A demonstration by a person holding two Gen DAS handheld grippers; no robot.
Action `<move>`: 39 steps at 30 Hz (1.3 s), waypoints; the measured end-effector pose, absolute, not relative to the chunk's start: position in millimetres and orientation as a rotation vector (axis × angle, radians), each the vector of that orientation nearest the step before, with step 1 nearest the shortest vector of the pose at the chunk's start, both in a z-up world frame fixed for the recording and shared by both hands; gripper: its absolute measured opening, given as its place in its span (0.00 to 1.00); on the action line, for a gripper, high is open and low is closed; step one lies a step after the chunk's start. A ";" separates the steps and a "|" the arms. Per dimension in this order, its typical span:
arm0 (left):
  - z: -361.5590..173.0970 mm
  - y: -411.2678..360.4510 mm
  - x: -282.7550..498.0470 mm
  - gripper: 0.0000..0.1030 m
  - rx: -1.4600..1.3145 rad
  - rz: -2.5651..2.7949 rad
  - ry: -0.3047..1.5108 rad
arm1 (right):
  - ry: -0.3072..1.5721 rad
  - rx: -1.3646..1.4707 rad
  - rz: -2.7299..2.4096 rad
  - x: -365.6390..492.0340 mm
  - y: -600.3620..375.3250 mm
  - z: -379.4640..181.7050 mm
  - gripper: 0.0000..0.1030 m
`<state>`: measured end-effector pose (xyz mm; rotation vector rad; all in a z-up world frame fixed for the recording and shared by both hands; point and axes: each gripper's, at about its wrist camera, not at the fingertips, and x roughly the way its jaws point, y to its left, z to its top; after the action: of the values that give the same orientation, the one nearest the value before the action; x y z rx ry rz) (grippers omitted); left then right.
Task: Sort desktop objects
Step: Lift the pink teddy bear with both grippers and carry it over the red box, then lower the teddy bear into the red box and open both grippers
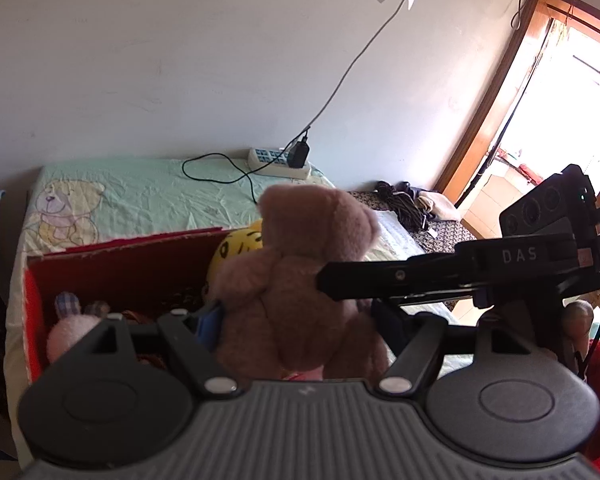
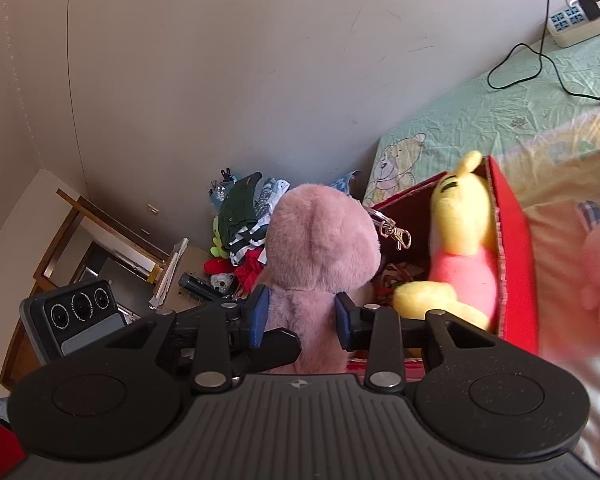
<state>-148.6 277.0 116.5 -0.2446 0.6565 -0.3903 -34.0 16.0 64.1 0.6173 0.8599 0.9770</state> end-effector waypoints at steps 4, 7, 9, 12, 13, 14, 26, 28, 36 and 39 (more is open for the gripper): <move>112.2 294.3 -143.6 0.72 -0.272 -0.366 0.649 | 0.860 0.596 0.973 -29.5 33.8 67.6 0.36; 108.3 306.6 -136.7 0.72 -0.294 -0.346 0.648 | 0.857 0.573 0.971 -23.0 48.5 70.0 0.36; 104.1 312.8 -131.5 0.72 -0.309 -0.335 0.649 | 0.860 0.548 0.966 -18.0 58.2 70.5 0.36; 93.7 323.2 -121.9 0.72 -0.357 -0.326 0.653 | 0.869 0.516 0.962 -7.8 70.7 70.2 0.36; 89.4 326.9 -119.1 0.73 -0.377 -0.325 0.656 | 0.874 0.503 0.961 -4.6 74.0 69.2 0.36; 84.0 330.4 -116.2 0.73 -0.394 -0.321 0.662 | 0.878 0.486 0.960 -1.2 77.6 68.4 0.36; 36.4 334.9 -82.9 0.73 -0.491 -0.298 0.746 | 0.993 0.247 0.921 36.2 109.9 52.3 0.36; 28.1 333.2 -75.8 0.73 -0.502 -0.304 0.770 | 1.007 0.191 0.905 39.6 114.8 52.0 0.36; 2.2 323.4 -58.2 0.73 -0.474 -0.305 0.864 | 1.061 0.036 0.805 54.0 126.9 36.7 0.36; -4.2 320.9 -54.8 0.73 -0.448 -0.311 0.889 | 1.070 -0.050 0.775 52.8 137.5 32.3 0.35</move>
<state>-54.8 320.9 -4.2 -0.4477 0.8885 -0.3107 52.8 137.5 32.3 -0.0504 1.0705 0.7746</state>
